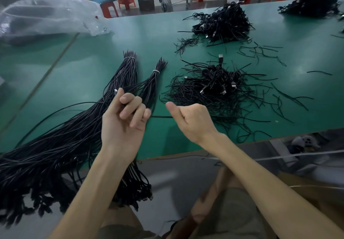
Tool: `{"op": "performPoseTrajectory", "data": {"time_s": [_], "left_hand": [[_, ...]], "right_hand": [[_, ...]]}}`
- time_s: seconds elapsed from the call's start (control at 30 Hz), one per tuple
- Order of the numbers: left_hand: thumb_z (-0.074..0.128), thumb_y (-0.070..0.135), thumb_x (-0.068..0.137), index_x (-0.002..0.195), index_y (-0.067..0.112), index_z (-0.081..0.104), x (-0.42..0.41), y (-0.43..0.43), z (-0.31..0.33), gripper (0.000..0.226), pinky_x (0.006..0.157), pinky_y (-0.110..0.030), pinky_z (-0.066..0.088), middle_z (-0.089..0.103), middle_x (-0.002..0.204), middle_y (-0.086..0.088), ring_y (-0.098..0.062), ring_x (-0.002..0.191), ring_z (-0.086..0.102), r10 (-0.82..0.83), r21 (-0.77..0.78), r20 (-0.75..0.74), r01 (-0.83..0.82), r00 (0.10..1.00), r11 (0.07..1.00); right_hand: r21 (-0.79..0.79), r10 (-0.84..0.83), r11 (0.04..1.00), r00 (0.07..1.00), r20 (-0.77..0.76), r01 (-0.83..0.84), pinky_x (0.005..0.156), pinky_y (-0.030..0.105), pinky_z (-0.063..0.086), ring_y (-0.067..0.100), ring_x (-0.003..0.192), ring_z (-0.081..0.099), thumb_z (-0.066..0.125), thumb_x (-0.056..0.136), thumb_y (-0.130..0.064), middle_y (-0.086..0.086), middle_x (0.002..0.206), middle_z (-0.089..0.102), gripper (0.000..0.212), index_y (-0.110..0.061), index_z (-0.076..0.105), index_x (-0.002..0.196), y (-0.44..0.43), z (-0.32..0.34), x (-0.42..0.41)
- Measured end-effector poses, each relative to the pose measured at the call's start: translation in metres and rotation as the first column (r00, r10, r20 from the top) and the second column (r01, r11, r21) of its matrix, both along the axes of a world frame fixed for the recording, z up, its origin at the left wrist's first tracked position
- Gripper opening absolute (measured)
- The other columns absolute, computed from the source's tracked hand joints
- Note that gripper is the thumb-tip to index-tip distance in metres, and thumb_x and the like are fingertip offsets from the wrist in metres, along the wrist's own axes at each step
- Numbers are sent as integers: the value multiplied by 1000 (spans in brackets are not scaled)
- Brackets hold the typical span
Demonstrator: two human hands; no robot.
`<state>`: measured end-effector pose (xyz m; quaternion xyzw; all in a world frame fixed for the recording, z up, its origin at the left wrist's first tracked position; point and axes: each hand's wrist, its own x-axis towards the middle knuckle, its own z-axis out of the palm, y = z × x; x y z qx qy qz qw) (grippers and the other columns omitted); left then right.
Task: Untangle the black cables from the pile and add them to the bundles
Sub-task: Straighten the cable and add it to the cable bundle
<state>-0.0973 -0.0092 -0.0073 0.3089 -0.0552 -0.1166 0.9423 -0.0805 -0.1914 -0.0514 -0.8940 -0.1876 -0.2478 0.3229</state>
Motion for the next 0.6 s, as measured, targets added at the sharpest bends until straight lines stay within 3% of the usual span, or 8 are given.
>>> {"op": "performPoseTrajectory", "data": {"time_s": [0.1,0.2,0.27,0.33,0.4,0.5,0.57,0.6], "left_hand": [[47,37,107,61,25,48,-4,5,-6,47,45,-19,25,29,50,11,-7,41,20,-94,245,83,71,992,967],[48,41,104,54,26,51,-9,-2,-17,52,41,-16,22,33,48,11,-8,40,23,-215,775,294,-100,931,624],[47,47,104,54,24,57,-9,-7,-25,55,42,-16,27,39,44,9,-9,39,30,-299,882,326,-174,897,438],[44,53,104,63,24,67,-9,-9,-30,55,49,-18,39,57,49,4,-9,42,48,-340,905,359,-236,869,353],[41,50,108,75,24,73,-7,-8,-34,53,61,-13,46,72,66,11,-4,57,64,-382,903,404,-297,831,309],[41,59,102,76,26,71,-4,-9,-37,52,49,-7,33,53,53,25,5,47,46,-338,885,459,-389,822,258],[38,48,106,91,29,76,-2,-8,-40,44,52,-9,34,57,60,18,8,55,44,-278,864,467,-367,839,345],[36,39,109,93,26,77,-1,-8,-42,45,58,-11,39,66,68,13,-1,74,71,-240,844,463,-343,853,412]], "right_hand": [[71,-45,996,998,-46,49,47,24,17,12,34,24,42,108,-33,-9,40,22,64,-25,22,48,-8,0,9],[116,-68,991,997,-34,71,46,24,17,13,34,26,43,109,-30,-3,39,27,64,-24,24,48,-6,11,16],[142,-52,988,998,-27,55,46,27,19,14,34,27,43,109,-31,-1,39,29,65,-23,25,47,0,19,16],[196,-31,980,999,-39,38,46,29,20,16,36,26,43,109,-32,0,39,28,66,-20,25,47,8,27,14],[264,-17,964,998,-65,34,47,30,21,17,38,25,44,110,-33,1,41,27,66,-18,24,48,15,32,11],[372,32,928,990,-139,22,44,39,35,19,37,43,42,110,-36,10,41,40,68,-5,37,50,21,33,2],[426,75,905,977,-197,16,47,37,47,13,42,56,42,110,-37,10,46,52,68,1,49,55,23,31,-6],[436,84,900,974,-209,16,50,35,48,10,44,56,42,111,-37,6,47,55,67,0,53,55,23,30,-10]]}}
